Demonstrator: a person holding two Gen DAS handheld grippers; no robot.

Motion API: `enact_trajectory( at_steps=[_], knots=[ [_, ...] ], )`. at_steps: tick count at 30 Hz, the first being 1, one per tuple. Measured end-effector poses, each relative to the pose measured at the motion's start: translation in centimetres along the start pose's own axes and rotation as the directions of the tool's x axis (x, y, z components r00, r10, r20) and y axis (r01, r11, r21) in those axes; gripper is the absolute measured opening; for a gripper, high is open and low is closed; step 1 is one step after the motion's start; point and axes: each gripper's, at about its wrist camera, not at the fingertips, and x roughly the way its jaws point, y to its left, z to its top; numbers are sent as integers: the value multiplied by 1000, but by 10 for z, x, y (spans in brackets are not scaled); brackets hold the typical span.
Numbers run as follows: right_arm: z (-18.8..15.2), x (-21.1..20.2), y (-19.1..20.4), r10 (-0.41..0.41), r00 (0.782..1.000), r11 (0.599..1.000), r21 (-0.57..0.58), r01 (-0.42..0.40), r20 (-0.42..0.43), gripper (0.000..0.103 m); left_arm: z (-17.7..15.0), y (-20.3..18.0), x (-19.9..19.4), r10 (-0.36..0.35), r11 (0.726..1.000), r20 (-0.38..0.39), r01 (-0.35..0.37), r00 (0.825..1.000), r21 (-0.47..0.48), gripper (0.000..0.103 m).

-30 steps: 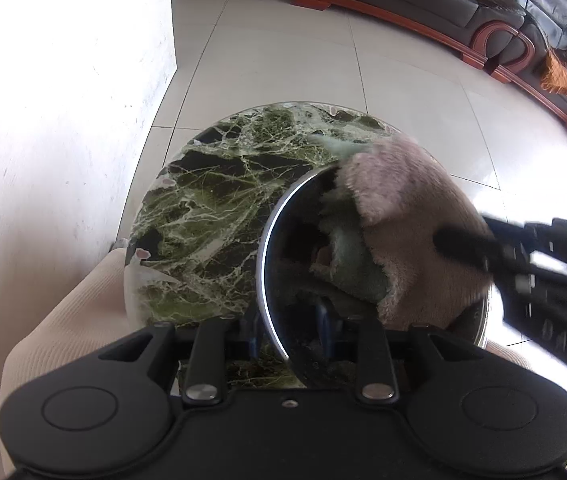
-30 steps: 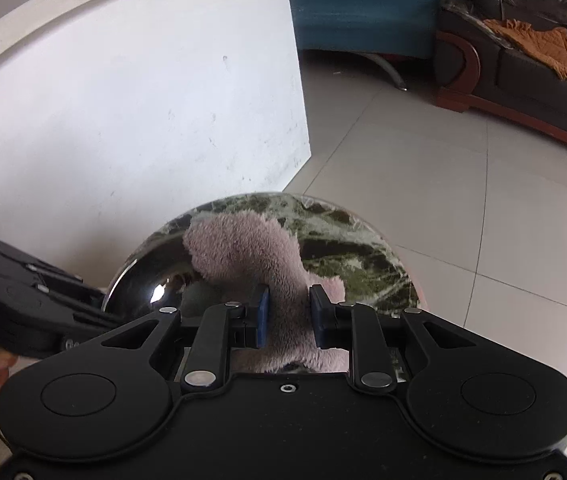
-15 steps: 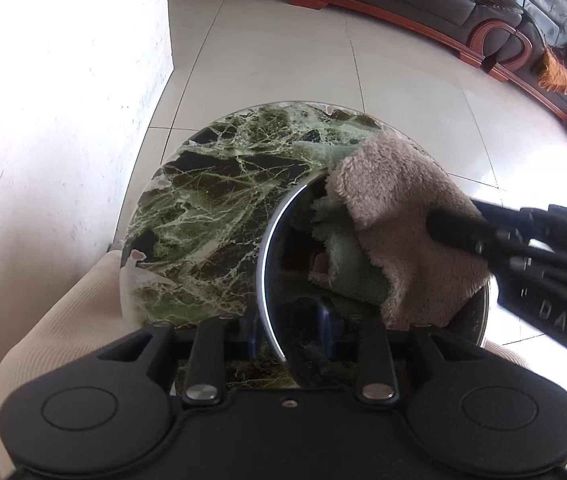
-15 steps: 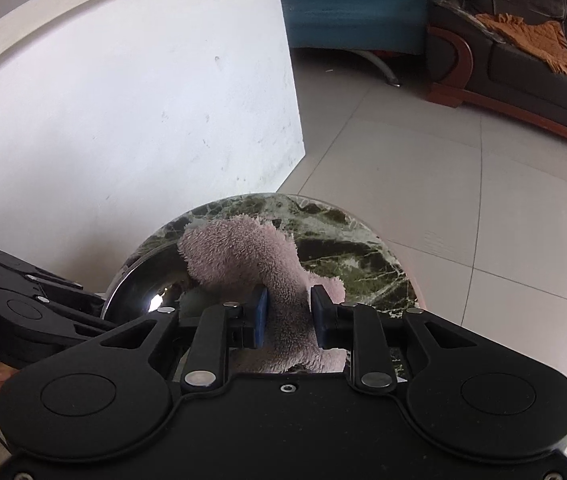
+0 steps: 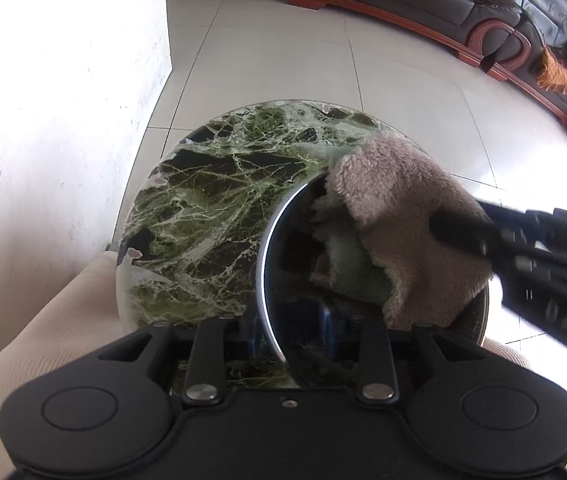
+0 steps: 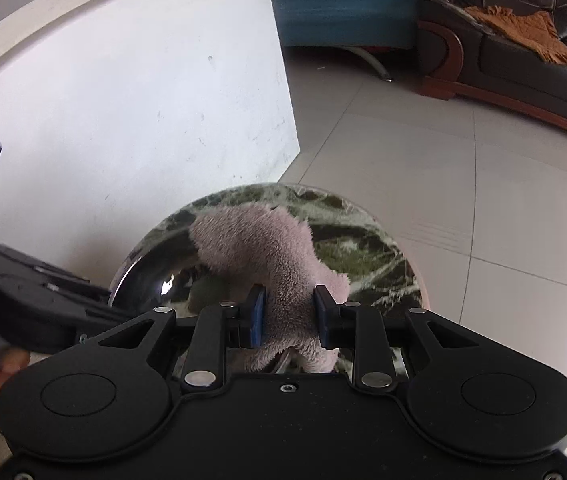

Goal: Clean bowl
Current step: 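Scrub the pink towel against the inner wall beside the left gripper, right gripper, then lift the towel up the inner wall toward the rim, right gripper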

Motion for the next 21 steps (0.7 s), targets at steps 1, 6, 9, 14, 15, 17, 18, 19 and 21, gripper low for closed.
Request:
enact_trajectory(
  at_steps=[1,6,9,14,15,17,18,19,21],
  knots=[
    [2,2,0,-3,1000,1000,-1,3,2,25,0,0,0,2,1000,0,-2,1000,-3,29],
    [-22,-3,4,-5,1000,1000,11,5,-28,25,0,1,0,-1,1000,3,1,1000,-16,29],
    [-38,-16,9,-2,999,999,32,3,-40,27,0,0,1,-3,1000,4,3,1000,-13,29],
    [-27,-16,10,-15,1000,1000,12,16,-26,28,0,-2,1,3,1000,1,-3,1000,7,30],
    [-19,-13,8,-19,1000,1000,8,19,-9,27,0,-2,1,3,1000,-1,-3,1000,5,30],
    [-8,-6,4,-20,1000,1000,8,20,5,27,0,-3,1,8,1000,0,-8,1000,11,30],
    [-3,-3,3,-28,1000,1000,0,28,12,27,0,-4,1,10,1000,2,-10,1000,12,31],
    [0,-1,4,-39,999,999,-11,39,14,27,0,-4,1,12,1000,3,-12,1000,13,33],
    [-4,1,5,-39,999,999,-19,39,1,27,0,-2,2,8,1000,3,-8,1000,6,33]
  ],
)
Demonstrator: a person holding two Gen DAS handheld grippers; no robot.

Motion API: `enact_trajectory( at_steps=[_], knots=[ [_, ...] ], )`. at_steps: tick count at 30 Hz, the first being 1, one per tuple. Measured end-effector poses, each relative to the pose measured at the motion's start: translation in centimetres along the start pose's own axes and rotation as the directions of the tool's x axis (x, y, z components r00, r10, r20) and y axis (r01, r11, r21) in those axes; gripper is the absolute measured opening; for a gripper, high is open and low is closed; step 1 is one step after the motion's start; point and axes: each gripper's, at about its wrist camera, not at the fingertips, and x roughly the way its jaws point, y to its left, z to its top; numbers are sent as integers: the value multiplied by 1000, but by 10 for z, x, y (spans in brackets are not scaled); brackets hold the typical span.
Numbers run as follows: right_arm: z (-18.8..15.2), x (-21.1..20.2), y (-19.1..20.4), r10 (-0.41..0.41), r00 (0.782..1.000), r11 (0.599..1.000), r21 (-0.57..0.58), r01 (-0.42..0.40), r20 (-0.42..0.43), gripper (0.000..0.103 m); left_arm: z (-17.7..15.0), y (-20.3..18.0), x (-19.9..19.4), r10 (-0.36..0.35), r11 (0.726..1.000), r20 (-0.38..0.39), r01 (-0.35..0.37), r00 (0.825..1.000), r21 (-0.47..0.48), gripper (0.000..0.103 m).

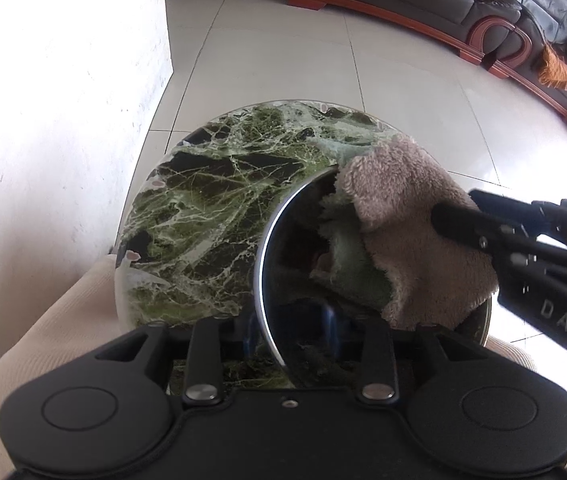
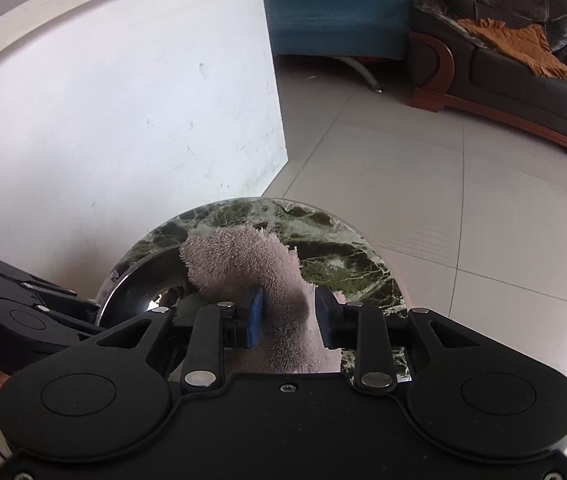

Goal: Clean bowl
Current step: 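Lift the towel up the inner wall toward the rim, right gripper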

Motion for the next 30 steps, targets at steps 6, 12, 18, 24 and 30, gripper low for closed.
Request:
enact_trajectory(
  at_steps=[6,12,18,24,30],
  knots=[
    [-33,-9,3,28,998,998,49,-25,-54,28,0,-1,-1,-7,1000,6,7,1000,-1,32],
    [-18,-7,0,18,999,998,59,-16,-40,28,1,-4,-1,1,1000,6,-1,1000,17,32],
    [-3,-1,-5,14,1000,998,54,-13,-8,28,0,-4,-2,5,1000,11,-6,1000,18,32],
    [-42,-12,2,45,997,995,93,-39,-64,31,0,-3,-1,-16,1000,17,15,1000,22,30],
    [-37,-15,5,18,998,998,55,-15,-55,31,14,-1,-19,-26,999,81,22,996,46,27]
  ],
)
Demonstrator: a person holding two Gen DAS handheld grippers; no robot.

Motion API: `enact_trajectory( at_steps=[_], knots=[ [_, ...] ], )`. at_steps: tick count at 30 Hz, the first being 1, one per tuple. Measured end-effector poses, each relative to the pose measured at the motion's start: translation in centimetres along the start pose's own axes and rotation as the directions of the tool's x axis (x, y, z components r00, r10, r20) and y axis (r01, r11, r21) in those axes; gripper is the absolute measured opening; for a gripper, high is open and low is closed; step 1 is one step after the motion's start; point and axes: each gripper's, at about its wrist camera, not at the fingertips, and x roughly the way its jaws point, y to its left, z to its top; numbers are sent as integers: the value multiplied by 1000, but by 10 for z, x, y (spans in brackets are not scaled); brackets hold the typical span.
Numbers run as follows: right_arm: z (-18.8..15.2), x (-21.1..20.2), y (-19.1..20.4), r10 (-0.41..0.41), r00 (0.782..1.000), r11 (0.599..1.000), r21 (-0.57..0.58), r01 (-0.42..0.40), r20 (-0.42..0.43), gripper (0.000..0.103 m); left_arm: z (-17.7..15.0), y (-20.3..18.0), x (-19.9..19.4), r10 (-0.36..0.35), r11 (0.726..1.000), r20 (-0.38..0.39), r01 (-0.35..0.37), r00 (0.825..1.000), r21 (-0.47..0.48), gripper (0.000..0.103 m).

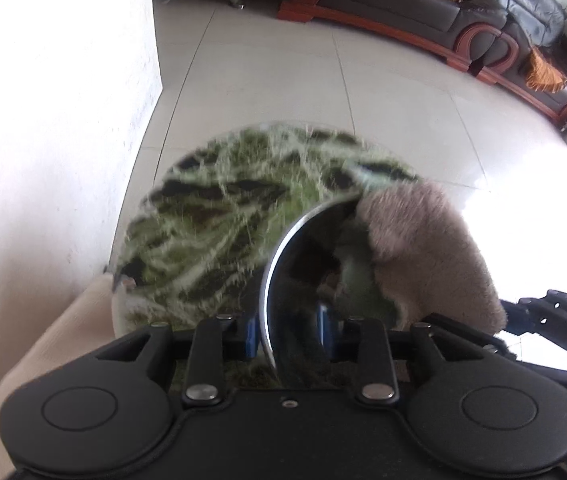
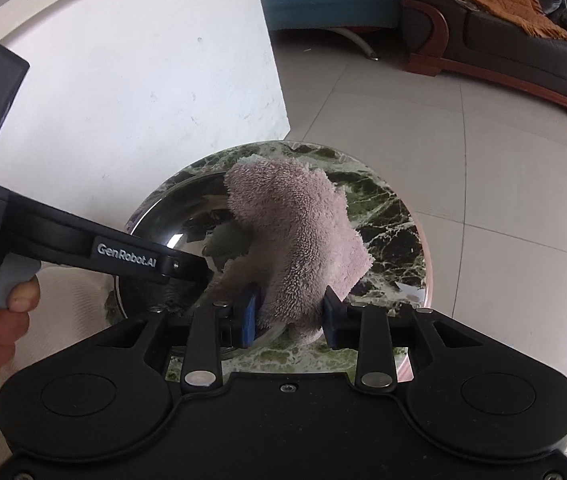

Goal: Clean bowl
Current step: 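Lift the towel up the inner wall toward the rim, right gripper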

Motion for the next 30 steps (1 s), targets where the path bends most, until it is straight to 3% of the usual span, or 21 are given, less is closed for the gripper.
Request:
enact_trajectory(
  at_steps=[5,10,13,19,23,30],
  knots=[
    [0,-1,1,0,1000,1000,-11,0,0,30,18,1,-3,1,1000,47,-2,999,31,18],
    [7,1,2,-36,999,999,-40,36,17,28,11,6,6,-16,1000,-25,16,1000,24,8],
    [19,6,-4,-56,998,997,-58,57,29,28,-1,11,5,-37,999,-54,37,998,14,9],
    [46,25,1,-15,998,986,-164,25,64,28,-15,11,2,-36,999,-80,37,996,16,19],
    [49,33,14,-21,996,966,-254,41,84,28,-10,18,-3,-44,999,-53,43,998,-23,18],
    [43,32,9,-27,997,970,-238,45,78,28,7,19,-1,-33,999,-34,33,999,-2,16]
  ],
)
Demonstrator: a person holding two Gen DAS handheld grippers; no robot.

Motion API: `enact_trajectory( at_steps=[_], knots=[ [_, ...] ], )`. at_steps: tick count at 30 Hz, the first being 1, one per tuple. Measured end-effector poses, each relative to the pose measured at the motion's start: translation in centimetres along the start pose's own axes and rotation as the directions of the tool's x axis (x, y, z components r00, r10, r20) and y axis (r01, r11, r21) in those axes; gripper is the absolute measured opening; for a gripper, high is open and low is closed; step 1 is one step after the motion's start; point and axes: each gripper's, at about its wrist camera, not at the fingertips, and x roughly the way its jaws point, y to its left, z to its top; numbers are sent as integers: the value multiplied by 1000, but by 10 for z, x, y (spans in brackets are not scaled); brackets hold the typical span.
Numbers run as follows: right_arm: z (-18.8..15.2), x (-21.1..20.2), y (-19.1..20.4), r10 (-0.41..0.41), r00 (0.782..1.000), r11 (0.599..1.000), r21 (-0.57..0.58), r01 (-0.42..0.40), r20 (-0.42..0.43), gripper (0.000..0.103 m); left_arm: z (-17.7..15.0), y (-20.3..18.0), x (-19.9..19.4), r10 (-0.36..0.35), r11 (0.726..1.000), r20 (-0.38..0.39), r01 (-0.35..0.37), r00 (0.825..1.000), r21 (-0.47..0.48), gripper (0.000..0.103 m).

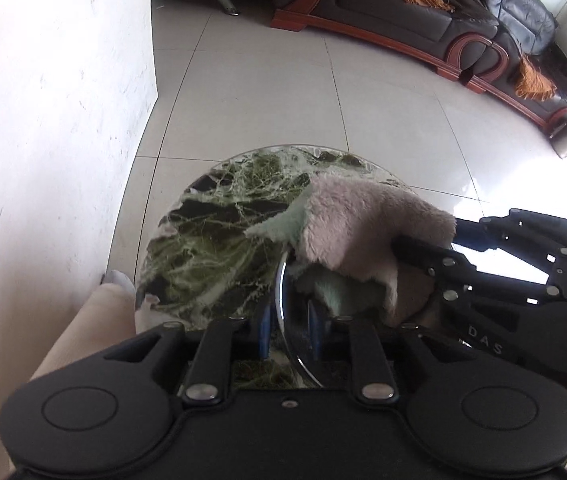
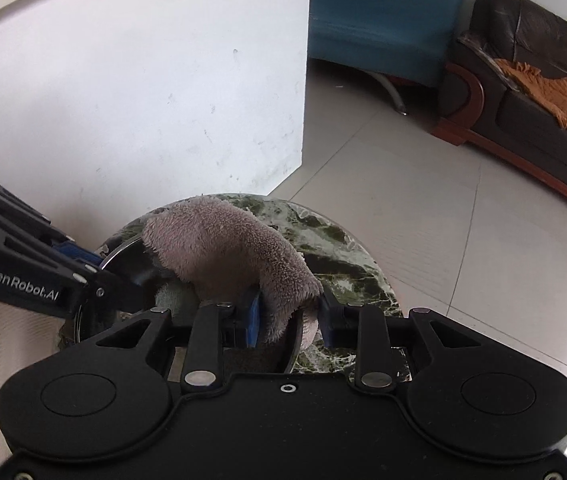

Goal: Clean bowl
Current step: 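Lift the towel up the inner wall toward the rim, right gripper, then hold the bowl rim with the left gripper while the right gripper rubs inside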

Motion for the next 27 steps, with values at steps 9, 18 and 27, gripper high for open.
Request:
enact_trajectory(
  at_steps=[9,18,27],
  knots=[
    [19,-1,9,33,999,993,-111,-32,7,28,-8,2,9,12,1000,-46,-13,999,0,13],
    [25,13,12,58,998,991,-120,-61,-26,24,-10,-2,9,27,999,-30,-28,999,-37,13],
    [-23,-25,-3,43,998,992,120,-37,-41,20,-9,-5,11,37,999,-24,-37,999,-34,13]
  ],
)
